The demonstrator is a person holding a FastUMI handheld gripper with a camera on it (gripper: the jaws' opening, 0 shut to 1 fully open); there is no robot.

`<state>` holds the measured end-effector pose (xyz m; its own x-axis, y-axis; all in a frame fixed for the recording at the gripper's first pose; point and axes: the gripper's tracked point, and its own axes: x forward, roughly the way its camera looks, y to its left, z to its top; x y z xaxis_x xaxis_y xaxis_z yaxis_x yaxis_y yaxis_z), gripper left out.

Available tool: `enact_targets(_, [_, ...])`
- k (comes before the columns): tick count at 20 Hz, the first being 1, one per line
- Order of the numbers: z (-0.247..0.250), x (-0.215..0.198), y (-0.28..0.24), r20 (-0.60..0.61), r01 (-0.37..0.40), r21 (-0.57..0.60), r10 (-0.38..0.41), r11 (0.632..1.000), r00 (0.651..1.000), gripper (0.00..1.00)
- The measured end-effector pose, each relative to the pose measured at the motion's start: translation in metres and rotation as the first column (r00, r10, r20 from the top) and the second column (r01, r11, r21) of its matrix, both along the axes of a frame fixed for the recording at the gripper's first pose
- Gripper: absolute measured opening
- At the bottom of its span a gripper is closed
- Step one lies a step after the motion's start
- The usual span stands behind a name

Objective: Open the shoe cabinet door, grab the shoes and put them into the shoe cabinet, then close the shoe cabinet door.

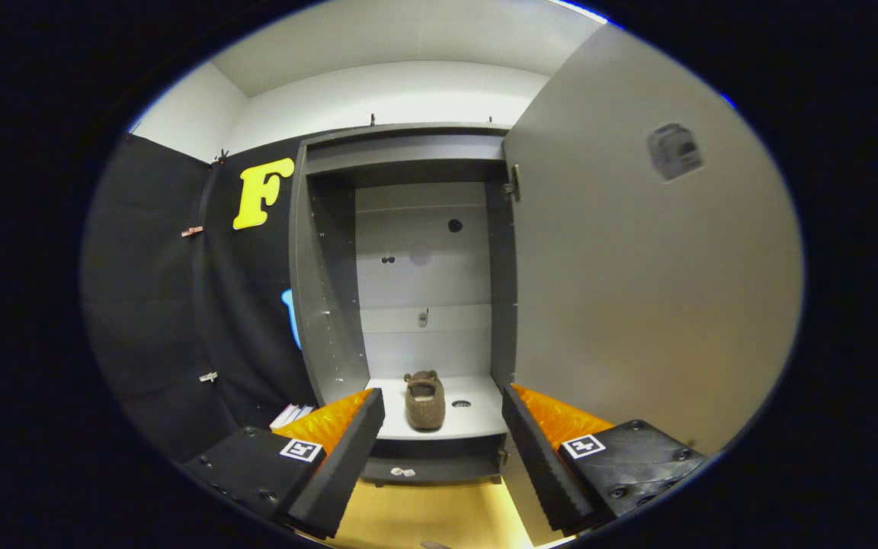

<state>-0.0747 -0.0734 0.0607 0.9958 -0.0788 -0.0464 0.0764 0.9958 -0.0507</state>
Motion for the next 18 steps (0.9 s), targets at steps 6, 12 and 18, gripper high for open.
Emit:
enact_targets(6, [0.015,-0.076,-0.045,0.002,-0.024,-0.002,0.024,1.000,1.000,0.98])
enact_targets(12, [0.031,-0.125,-0.100,0.045,0.003,-0.012,-0.002,1.000,0.999,0.98])
enact_targets(18, [0.027,-0.129,-0.153,0.031,0.046,0.024,-0.046,0.999,0.998,0.98])
